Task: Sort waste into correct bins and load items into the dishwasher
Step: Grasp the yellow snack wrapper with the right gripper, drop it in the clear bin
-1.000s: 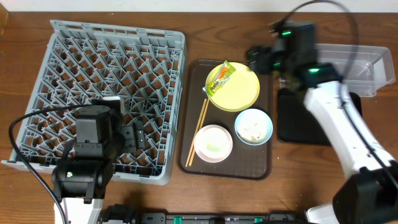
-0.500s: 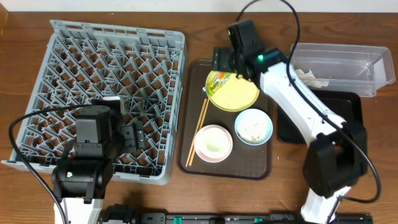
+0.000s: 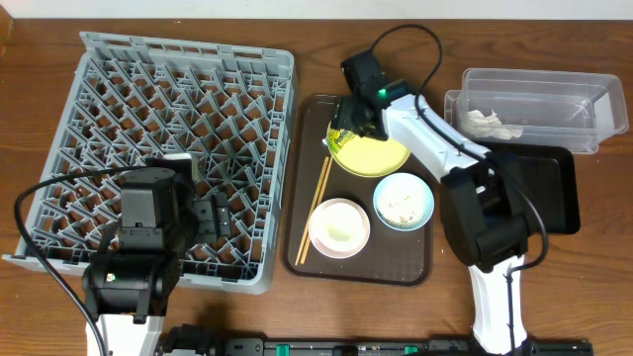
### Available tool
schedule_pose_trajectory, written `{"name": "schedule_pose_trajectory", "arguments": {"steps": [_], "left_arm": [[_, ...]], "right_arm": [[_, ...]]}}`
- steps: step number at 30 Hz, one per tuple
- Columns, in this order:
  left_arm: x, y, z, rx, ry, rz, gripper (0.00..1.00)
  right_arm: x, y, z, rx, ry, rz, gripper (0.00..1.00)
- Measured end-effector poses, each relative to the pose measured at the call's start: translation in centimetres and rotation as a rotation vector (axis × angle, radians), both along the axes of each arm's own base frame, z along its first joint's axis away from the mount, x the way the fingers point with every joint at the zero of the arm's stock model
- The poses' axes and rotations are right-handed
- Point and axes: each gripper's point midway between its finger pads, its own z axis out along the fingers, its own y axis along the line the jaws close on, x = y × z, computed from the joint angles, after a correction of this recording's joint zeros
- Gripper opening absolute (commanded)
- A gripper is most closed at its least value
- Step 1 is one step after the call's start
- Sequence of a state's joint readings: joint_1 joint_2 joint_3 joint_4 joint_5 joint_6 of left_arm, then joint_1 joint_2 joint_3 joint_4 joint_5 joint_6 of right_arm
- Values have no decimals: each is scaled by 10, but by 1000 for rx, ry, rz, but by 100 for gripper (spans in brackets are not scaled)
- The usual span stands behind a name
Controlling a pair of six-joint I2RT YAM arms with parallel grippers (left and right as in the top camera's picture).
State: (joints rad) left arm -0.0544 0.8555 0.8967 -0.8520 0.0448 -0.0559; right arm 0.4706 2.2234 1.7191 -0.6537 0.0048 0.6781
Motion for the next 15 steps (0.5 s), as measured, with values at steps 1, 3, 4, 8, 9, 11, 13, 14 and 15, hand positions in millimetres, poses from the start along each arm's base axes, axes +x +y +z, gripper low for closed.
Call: {"name": "schedule_pose_trajectory", "arguments": {"steps": [1, 3, 4, 8, 9, 11, 13, 14, 15], "left_arm": [[0, 0, 0, 0, 0, 0, 90], [0, 0, 0, 0, 0, 0, 90], [0, 0, 0, 0, 0, 0, 91], [0, 0, 0, 0, 0, 0, 90], [0, 0, 0, 0, 0, 0, 91], [0, 0, 0, 0, 0, 0, 90], [0, 0, 0, 0, 0, 0, 91], [0, 0, 0, 0, 1, 0, 90], [0, 0, 0, 0, 0, 0, 90]], "right_arm": [[-1, 1, -2, -1, 4, 0, 73], [-4, 5, -4, -4, 11, 8, 68], [-5, 5, -5, -5, 17, 7, 64], [-14, 4, -10, -22, 52, 10, 34], [-17, 2, -11, -26, 62, 7, 31], [-21, 0, -12, -35, 81, 4, 22], [-26, -3, -14, -49, 101, 10, 4], [-29, -4, -15, -58, 113, 18, 1], [-33, -6, -17, -69, 129, 21, 1]]}}
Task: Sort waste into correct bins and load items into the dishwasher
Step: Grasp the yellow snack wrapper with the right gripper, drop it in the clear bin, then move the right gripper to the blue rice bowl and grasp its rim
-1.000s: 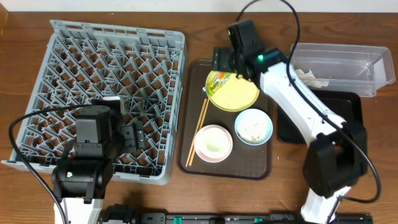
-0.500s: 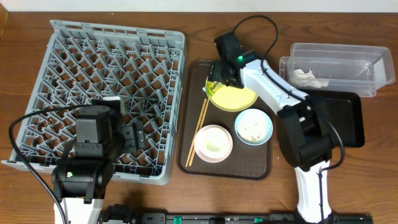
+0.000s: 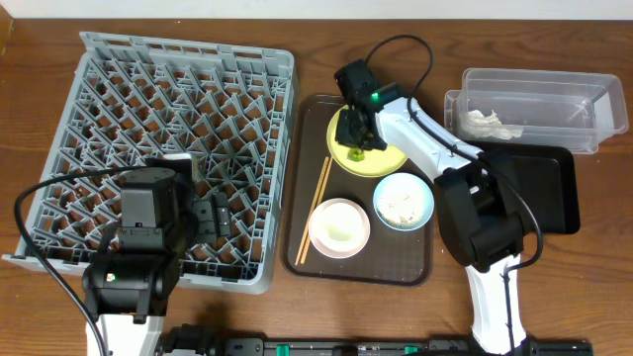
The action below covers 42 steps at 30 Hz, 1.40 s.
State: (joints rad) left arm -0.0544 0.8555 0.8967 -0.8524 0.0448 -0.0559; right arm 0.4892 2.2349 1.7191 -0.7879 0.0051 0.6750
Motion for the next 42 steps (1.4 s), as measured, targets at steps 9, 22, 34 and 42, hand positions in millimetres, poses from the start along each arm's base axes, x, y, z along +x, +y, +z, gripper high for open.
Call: {"name": "schedule_pose_trajectory", "arguments": {"steps": [9, 22, 34, 42], "left_arm": [[0, 0, 0, 0, 0, -1, 90], [0, 0, 0, 0, 0, 0, 91], [0, 0, 0, 0, 0, -1, 91], [0, 0, 0, 0, 0, 0, 90]], "right_arm": [[-1, -29, 35, -57, -27, 78, 1], [32, -184, 174, -44, -299, -275, 1], [44, -287, 164, 24, -316, -661, 74], [33, -267, 155, 62, -239, -507, 80]]}}
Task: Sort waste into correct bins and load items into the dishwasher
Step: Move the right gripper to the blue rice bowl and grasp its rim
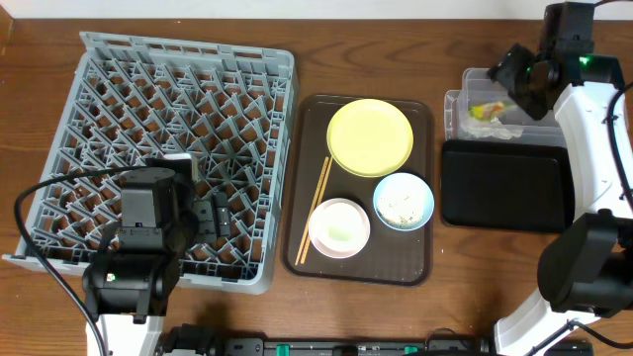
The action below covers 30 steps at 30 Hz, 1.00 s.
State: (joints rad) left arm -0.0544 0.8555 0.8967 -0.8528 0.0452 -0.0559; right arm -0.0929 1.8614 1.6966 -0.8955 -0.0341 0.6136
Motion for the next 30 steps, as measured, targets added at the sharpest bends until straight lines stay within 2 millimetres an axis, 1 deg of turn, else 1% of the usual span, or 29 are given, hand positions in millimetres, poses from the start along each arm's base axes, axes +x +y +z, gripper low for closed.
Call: {"name": "schedule_pose_trajectory", "arguments": {"steps": [1, 3, 4, 7, 9, 11, 12, 14, 16, 19, 20, 23, 26, 28, 30], "left_arm": [[0, 0, 0, 0, 0, 0, 90], [0, 0, 0, 1, 0, 0, 91], [0, 0, 0, 0, 0, 0, 90], [0, 0, 0, 1, 0, 0, 90], [0, 0, 0, 0, 0, 0, 90], [0, 0, 0, 0, 0, 0, 90], [0, 0, 0, 1, 0, 0, 90], [0, 0, 0, 0, 0, 0, 90], [0, 0, 0, 0, 0, 0, 91], [-1, 0, 0, 1, 4, 0, 91], [-1, 0, -1, 1, 5, 0, 90], [-2, 0, -1, 1, 8, 0, 90], [-2, 0, -1, 1, 8, 0, 90], [-2, 0, -1, 1, 8, 0, 90], [-2, 0, -1, 1, 9, 0, 90]], "right_arm": [[-6, 4, -3, 4, 26, 38, 80], [-20, 15, -9, 13, 84, 142, 65], [-29, 22, -11, 14, 112, 203, 61], [-54, 46, -9, 25, 174, 378, 61], [-72, 61, -4, 28, 206, 483, 61], [-94, 74, 3, 30, 244, 586, 58], [-101, 79, 6, 29, 251, 619, 57], [-112, 88, 12, 18, 245, 684, 57], [-123, 96, 14, 7, 234, 733, 57], [-140, 109, 10, -10, 193, 790, 59], [-145, 114, 10, -20, 165, 808, 60], [-158, 130, 9, -62, 44, 873, 72], [-172, 149, 10, -105, -75, 962, 75], [-179, 163, 4, -121, -126, 1020, 75], [-186, 174, -9, -126, -133, 1073, 73]]}}
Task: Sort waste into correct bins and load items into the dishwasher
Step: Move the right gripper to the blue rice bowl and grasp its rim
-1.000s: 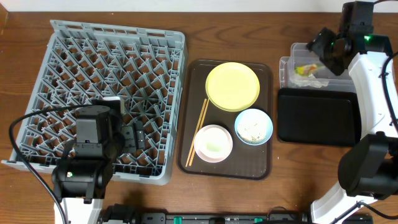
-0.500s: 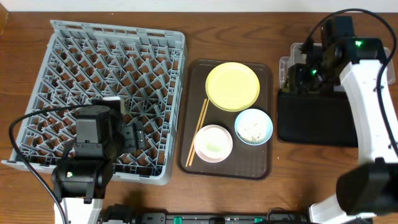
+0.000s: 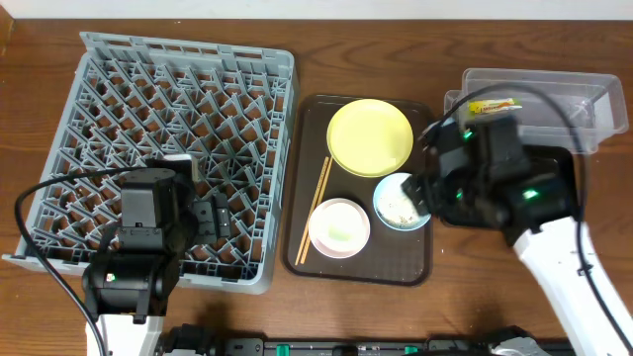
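A brown tray (image 3: 361, 262) holds a yellow plate (image 3: 370, 136), wooden chopsticks (image 3: 316, 208), a pink bowl (image 3: 339, 226) and a blue bowl (image 3: 398, 202) with white scraps in it. My right gripper (image 3: 423, 193) hangs low over the blue bowl's right edge; its fingers are hidden under the wrist. A yellow wrapper (image 3: 492, 105) lies in the clear plastic bin (image 3: 584, 99). The grey dish rack (image 3: 168, 89) stands at the left. Over the rack's front part my left gripper (image 3: 212, 216) rests open and holds nothing.
A black bin (image 3: 559, 163) lies in front of the clear bin, mostly covered by my right arm. The right arm's cable arcs over the clear bin. Brown tabletop shows between the rack and the tray.
My right gripper was over the clear bin with the yellow wrapper at its tip. Now the wrapper lies in that bin and the gripper is at the blue bowl. The left arm has not moved.
My right gripper was at the yellow plate, at a yellow wrapper on its far left edge, then pressed down on it. Later the plate was bare and the gripper was over the clear bin with the wrapper. Now the wrapper lies there and the gripper is by the blue bowl.
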### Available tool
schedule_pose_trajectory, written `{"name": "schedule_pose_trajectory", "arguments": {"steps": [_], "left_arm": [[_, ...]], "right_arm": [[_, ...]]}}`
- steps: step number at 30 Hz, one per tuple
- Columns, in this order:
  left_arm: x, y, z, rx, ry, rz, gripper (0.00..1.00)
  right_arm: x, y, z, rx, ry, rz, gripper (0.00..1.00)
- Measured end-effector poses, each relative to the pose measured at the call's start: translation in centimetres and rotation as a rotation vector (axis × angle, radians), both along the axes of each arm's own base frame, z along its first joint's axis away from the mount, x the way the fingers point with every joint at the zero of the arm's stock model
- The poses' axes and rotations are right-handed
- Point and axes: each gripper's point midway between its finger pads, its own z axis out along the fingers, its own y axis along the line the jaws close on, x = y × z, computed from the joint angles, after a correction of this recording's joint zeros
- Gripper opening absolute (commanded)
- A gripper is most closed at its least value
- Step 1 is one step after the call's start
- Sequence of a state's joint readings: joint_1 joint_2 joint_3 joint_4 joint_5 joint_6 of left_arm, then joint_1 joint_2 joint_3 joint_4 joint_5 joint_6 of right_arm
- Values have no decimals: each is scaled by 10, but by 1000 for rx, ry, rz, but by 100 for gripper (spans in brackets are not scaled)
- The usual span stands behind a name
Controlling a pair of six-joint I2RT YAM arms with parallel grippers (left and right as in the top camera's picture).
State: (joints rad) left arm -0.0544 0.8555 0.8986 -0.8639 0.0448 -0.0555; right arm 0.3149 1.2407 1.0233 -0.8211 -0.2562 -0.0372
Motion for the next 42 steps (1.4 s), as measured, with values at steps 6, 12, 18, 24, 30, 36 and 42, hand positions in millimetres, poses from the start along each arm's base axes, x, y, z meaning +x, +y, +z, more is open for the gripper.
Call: {"name": "schedule_pose_trajectory", "arguments": {"steps": [6, 12, 18, 24, 30, 36, 42], "left_arm": [[0, 0, 0, 0, 0, 0, 91], [0, 0, 0, 0, 0, 0, 90], [0, 0, 0, 0, 2, 0, 90], [-1, 0, 0, 0, 3, 0, 90], [-1, 0, -1, 0, 3, 0, 90], [-1, 0, -1, 0, 4, 0, 90], [-1, 0, -1, 0, 4, 0, 91]], "right_arm": [[-27, 31, -58, -49, 83, 155, 61], [-33, 41, -89, -84, 149, 205, 49], [-38, 40, -116, -121, 234, 209, 41], [-42, 38, -131, -142, 282, 212, 36], [-43, 38, -133, -146, 290, 211, 25], [-43, 37, -133, -148, 290, 210, 22], [-42, 33, -134, -174, 288, 201, 21]]}}
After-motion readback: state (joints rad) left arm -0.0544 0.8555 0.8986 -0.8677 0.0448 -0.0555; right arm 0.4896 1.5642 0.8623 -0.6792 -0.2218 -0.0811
